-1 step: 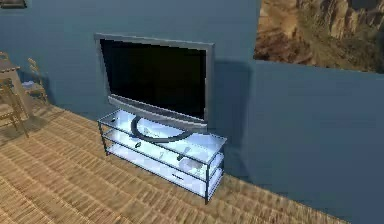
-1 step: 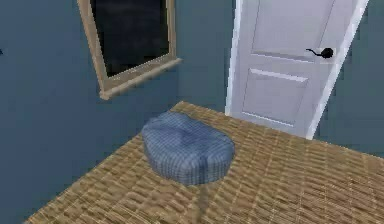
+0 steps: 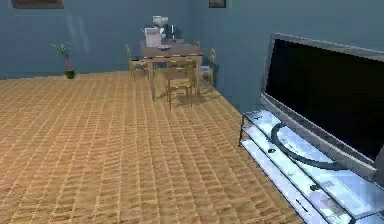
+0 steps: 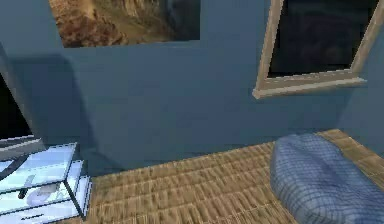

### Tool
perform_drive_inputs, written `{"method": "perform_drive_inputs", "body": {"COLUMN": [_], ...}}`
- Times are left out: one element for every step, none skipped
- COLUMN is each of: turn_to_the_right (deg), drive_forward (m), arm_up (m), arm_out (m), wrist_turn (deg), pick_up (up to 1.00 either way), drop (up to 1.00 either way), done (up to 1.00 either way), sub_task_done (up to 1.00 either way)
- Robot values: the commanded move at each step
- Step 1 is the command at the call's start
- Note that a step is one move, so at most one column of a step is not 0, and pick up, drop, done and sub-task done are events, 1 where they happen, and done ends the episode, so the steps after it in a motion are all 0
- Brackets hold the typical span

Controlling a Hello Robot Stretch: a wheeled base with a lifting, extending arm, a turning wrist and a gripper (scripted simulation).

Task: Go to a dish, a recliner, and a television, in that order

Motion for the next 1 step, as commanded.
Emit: {"method": "perform_drive_inputs", "body": {"turn_to_the_right": [-18.0], "drive_forward": [0.0], "arm_up": [0.0], "arm_out": [0.0], "wrist_turn": [0.0], "pick_up": [0.0], "drop": [0.0], "done": [0.0], "sub_task_done": [0.0]}}
